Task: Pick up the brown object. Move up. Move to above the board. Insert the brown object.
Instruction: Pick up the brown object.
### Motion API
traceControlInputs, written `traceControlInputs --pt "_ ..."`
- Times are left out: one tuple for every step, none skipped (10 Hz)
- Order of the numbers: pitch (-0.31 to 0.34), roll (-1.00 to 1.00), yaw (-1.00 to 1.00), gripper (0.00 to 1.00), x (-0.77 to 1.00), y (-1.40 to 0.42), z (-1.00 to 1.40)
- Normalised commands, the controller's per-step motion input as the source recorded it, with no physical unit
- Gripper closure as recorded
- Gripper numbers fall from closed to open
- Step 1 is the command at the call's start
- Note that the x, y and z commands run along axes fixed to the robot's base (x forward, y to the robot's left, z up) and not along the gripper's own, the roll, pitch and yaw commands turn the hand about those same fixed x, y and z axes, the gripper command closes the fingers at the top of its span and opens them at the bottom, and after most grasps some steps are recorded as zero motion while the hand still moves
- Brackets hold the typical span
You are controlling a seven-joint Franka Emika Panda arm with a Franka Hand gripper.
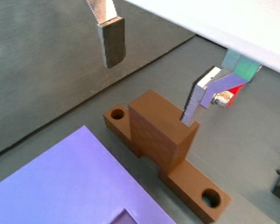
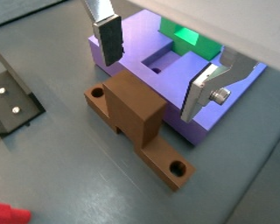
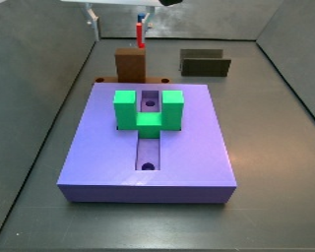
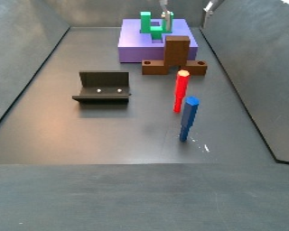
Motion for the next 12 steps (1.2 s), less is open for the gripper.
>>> traceControlInputs --pt "0.0 -0.15 -0.12 0.0 0.31 0.0 0.01" --pt "-0.069 -0.09 -0.1 0.0 0.1 0.0 0.0" --pt "-0.083 -0.1 -0.19 0.0 0.19 0.0 0.0" --pt "-0.08 -0.07 -0.29 0.0 0.13 0.0 0.0" --pt "-0.067 -0.08 -0.3 0.0 0.1 0.0 0.0" --pt "-0.077 -0.12 -0.2 0.0 0.11 0.0 -0.08" --pt "-0.134 -0.13 0.0 0.0 0.0 0.0 -0.41" --pt "-0.12 -0.21 0.04 0.0 0.0 0.0 -0.44" --pt "-0.089 -0.18 0.07 0.0 0.2 0.0 -0.56" --pt "-0.074 -0.1 0.05 0.0 0.23 0.01 -0.61" --pt "-0.049 -0.02 0.0 0.0 0.15 0.08 -0.54" --pt "-0.004 0.0 0.0 0.0 0.11 0.06 -0.41"
